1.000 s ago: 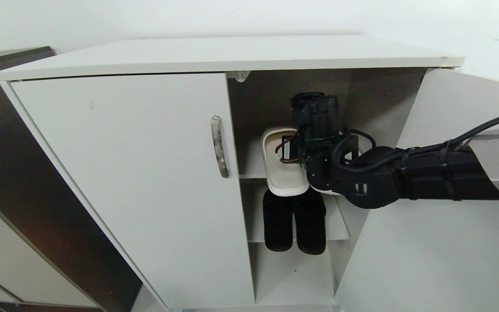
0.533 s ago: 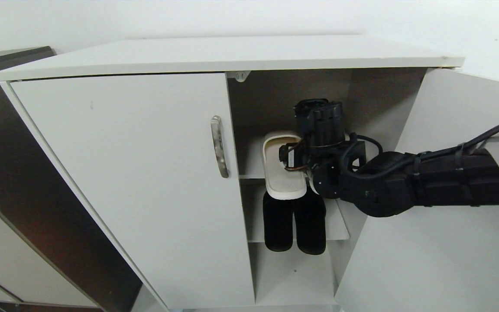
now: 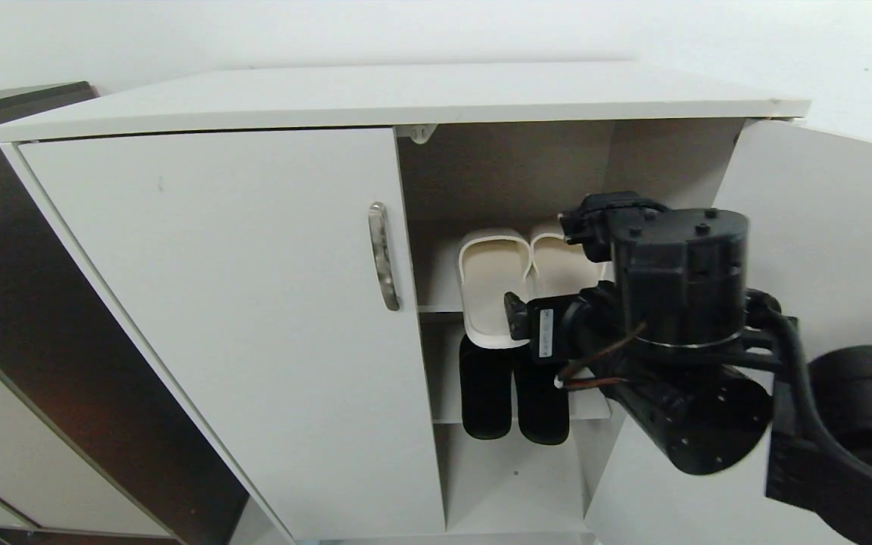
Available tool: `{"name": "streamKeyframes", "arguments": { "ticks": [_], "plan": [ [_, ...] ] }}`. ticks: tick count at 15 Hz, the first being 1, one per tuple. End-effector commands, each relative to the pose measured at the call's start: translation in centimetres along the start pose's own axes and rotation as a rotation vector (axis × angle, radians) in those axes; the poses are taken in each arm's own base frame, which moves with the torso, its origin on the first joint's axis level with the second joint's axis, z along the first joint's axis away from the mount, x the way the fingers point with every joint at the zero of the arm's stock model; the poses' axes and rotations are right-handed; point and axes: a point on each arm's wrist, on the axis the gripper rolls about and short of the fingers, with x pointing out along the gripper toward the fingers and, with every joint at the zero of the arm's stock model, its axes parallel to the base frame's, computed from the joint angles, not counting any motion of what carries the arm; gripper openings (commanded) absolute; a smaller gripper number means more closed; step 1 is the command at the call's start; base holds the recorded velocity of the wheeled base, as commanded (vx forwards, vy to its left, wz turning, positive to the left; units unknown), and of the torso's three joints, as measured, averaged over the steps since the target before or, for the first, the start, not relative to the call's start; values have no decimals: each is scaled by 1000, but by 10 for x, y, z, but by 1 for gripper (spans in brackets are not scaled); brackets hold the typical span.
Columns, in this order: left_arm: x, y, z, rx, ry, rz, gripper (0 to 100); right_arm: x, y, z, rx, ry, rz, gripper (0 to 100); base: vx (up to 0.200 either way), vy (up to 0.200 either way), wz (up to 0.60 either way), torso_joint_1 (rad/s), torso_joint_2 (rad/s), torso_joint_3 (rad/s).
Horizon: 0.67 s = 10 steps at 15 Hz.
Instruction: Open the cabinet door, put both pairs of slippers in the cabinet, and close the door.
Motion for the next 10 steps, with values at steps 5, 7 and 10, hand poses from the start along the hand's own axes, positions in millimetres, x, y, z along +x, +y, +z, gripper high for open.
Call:
{"name": "streamKeyframes", "arguments": {
  "ticks": [5, 7, 10],
  "plan": [
    [0, 0, 0, -2, 1, 2, 0, -26, -10, -8, -3, 8, 46, 0, 0, 0, 0, 0, 0, 0],
    [0, 0, 0, -14, -2, 4, 0, -19, -5, -18, -16, 22, 42, 0, 0, 0, 0, 0, 0, 0],
    [0, 0, 0, -11, 1, 2, 0, -15, -1, -23, -13, 16, 38, 0, 0, 0, 0, 0, 0, 0]
  ]
}}
